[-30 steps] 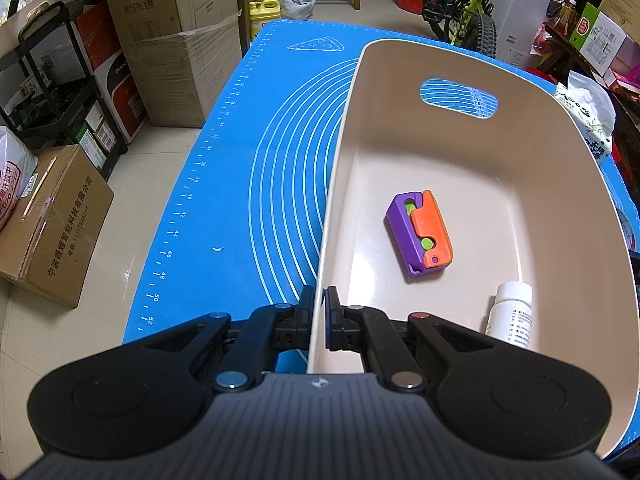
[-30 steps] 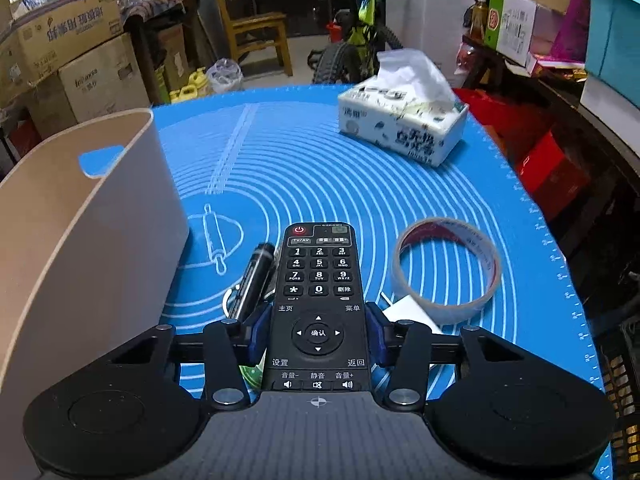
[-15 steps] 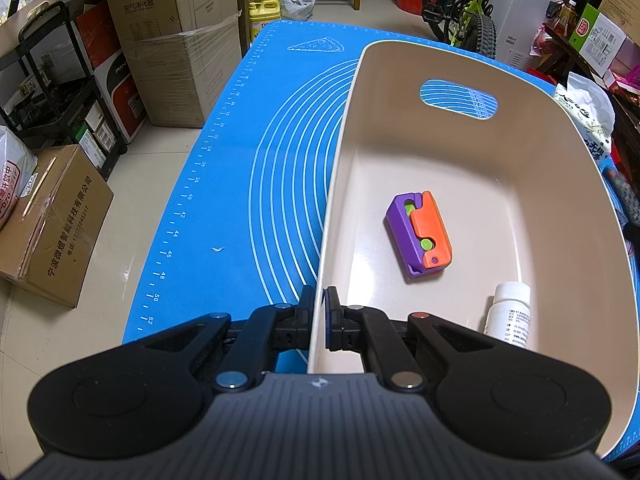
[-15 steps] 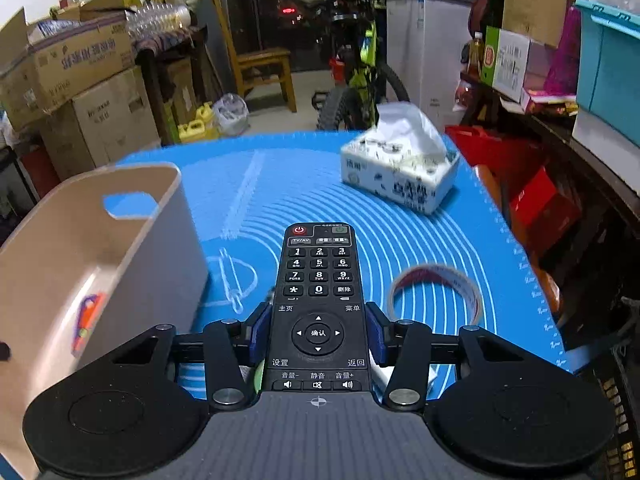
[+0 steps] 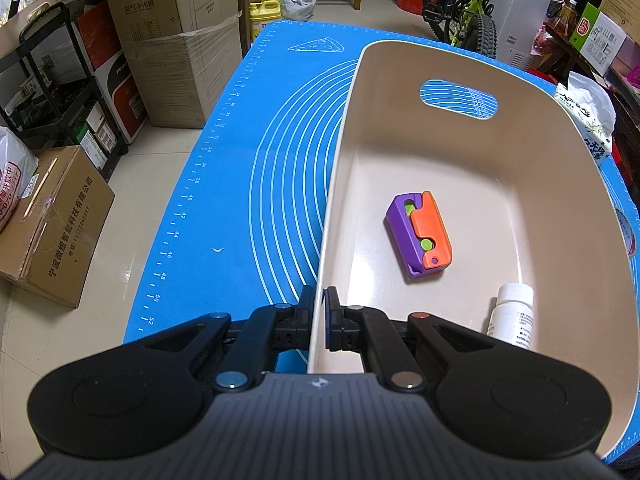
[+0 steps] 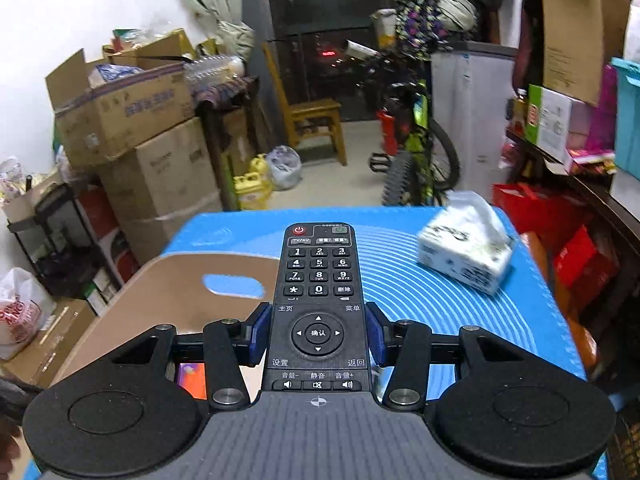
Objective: Organize rigid objects
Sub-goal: 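Carry the remote into the basket and open the right gripper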
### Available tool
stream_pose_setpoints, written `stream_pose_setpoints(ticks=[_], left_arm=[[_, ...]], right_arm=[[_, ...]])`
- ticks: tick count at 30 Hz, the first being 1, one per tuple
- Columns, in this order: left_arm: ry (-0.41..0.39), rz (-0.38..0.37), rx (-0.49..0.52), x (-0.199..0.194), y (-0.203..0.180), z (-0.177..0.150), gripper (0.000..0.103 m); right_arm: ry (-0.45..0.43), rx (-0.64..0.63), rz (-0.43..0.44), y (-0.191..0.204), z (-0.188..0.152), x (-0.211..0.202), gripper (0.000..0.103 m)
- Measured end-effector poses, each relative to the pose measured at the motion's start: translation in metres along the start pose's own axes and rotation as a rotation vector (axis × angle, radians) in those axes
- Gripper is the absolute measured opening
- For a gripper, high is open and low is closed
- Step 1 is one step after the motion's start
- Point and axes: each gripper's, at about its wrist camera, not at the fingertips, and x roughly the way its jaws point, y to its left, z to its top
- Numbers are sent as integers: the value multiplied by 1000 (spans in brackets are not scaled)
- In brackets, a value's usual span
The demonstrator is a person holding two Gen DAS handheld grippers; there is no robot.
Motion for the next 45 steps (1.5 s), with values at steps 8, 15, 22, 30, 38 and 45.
stream_pose_setpoints(ticks=[8,15,22,30,38,45], left_arm=[[2,5,0,0,-1,0,6],[2,6,3,-1,-2,0,6],[2,6,3,-1,-2,0,6],[-4,4,3,-1,-3,0,6],[-4,5,6,-1,-3,0,5],[3,7,2,1,-2,1,6]], right_arm=[[51,-80,70,60,2,22,54],[145,-108,78,93,-15,48,54],[273,-160,63,113,-32,78,54],[447,-218,17,124,-49,102,54],[532,-205,-2,122,-52,113,59],[480,-195,42,121,-43,101,71]])
